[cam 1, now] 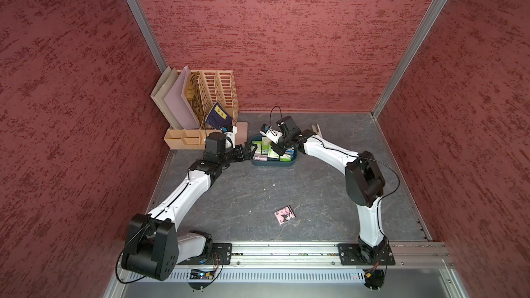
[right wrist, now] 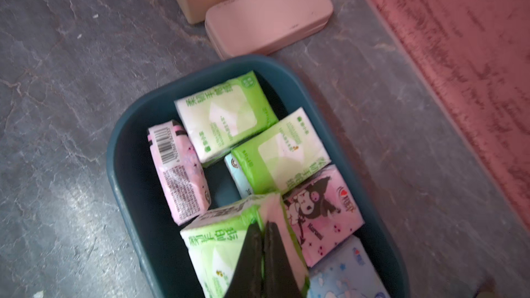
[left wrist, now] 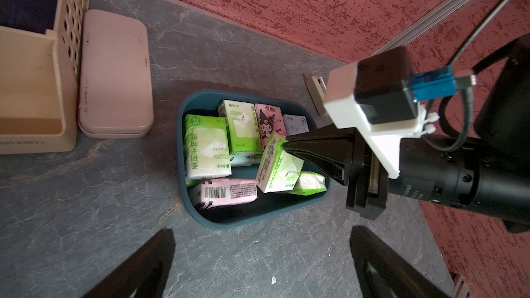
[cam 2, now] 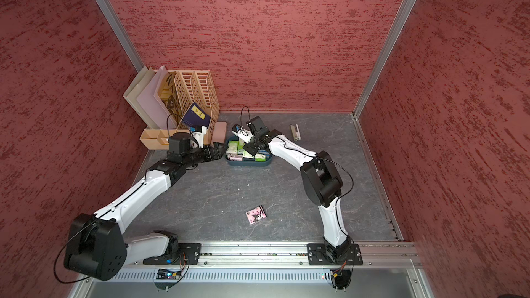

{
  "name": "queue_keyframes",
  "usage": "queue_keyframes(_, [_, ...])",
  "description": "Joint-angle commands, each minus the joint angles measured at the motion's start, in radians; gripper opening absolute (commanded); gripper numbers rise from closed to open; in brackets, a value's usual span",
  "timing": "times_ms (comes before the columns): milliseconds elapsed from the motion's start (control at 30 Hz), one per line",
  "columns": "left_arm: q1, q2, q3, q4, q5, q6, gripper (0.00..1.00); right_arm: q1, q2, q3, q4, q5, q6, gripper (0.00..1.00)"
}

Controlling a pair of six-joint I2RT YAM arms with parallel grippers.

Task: Put the pocket tissues into the storage box
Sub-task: Adjust the pocket tissues in the storage box.

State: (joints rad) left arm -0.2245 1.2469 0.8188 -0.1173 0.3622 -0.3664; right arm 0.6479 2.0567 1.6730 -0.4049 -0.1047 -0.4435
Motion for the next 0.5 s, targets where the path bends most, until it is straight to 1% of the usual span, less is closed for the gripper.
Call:
queue_keyframes(0, [0.005, -0.014, -0.011, 0.024, 0.001, -0.014, 1.00, 0.025, -0.031, -0.039, 0.097, 0.083, 0.012, 0.00])
queue_keyframes(267, [0.008, 0.009, 0.001, -0.013, -0.011, -0.042, 1.00, 0.057, -0.074, -0.186, 0.180, 0.142, 0.048, 0.00])
queue_keyframes(467, [0.010, 0.017, 0.008, -0.018, -0.008, -0.043, 1.00, 0.103, -0.121, -0.242, 0.173, 0.182, 0.077, 0.00])
